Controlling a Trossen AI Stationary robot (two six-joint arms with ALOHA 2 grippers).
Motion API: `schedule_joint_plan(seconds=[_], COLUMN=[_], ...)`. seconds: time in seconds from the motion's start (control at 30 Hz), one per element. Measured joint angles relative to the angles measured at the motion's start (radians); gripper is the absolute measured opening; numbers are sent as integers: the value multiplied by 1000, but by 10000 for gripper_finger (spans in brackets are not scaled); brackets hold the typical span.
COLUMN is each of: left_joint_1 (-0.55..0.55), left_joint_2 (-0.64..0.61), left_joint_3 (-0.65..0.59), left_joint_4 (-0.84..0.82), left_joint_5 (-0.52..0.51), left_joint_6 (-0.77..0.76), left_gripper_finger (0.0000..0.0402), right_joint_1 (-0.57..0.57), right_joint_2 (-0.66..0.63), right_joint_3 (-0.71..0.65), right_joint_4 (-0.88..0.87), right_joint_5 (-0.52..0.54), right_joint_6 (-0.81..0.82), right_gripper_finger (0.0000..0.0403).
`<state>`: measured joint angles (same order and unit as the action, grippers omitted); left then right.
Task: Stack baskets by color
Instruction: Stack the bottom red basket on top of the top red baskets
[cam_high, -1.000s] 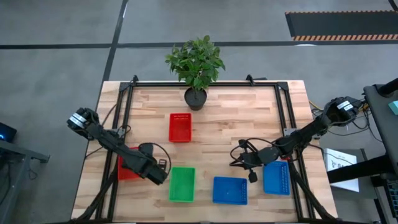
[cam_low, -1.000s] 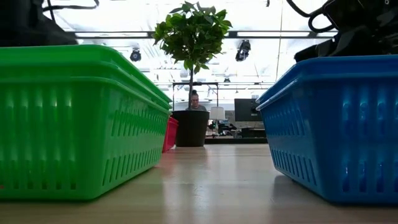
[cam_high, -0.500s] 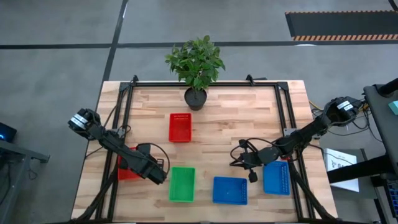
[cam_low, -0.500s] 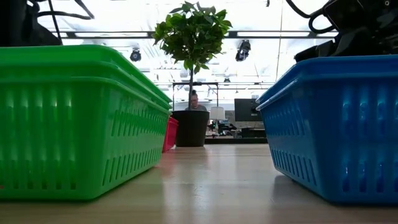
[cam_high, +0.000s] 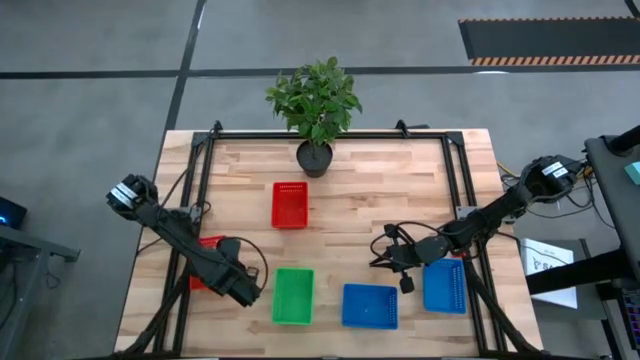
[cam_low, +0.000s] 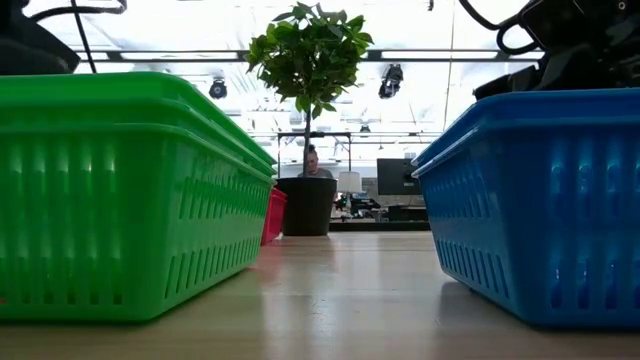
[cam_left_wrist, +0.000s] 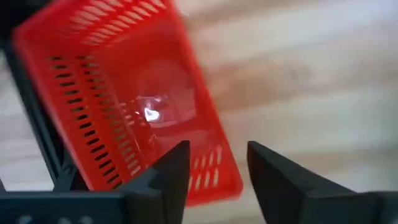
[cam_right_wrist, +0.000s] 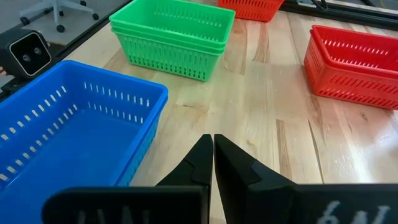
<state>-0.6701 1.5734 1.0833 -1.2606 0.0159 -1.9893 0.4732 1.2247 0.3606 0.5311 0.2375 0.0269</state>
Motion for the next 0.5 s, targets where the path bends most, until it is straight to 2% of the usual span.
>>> schedule_joint_plan(seconds=[0.17,0.27,0.37,0.5], left_joint_1=[-37,-69,-91,-117], left_joint_2=[0,0,0,0], left_joint_3=[1,1,0,-7], left_joint_4=[116,125,108,57], left_joint_5=[105,108,108,83], left_joint_6=[418,644,773,868], left_gripper_finger=[167,164,155,145], right_joint_1=[0,0,0,0], right_joint_2=[0,0,0,0], right_joint_3=[-1,-1,-2,-2], right_joint_4=[-1,-1,-1,1], right_joint_5=[0,0,0,0], right_joint_6=[0,0,0,0], right_gripper_finger=[9,9,9,9])
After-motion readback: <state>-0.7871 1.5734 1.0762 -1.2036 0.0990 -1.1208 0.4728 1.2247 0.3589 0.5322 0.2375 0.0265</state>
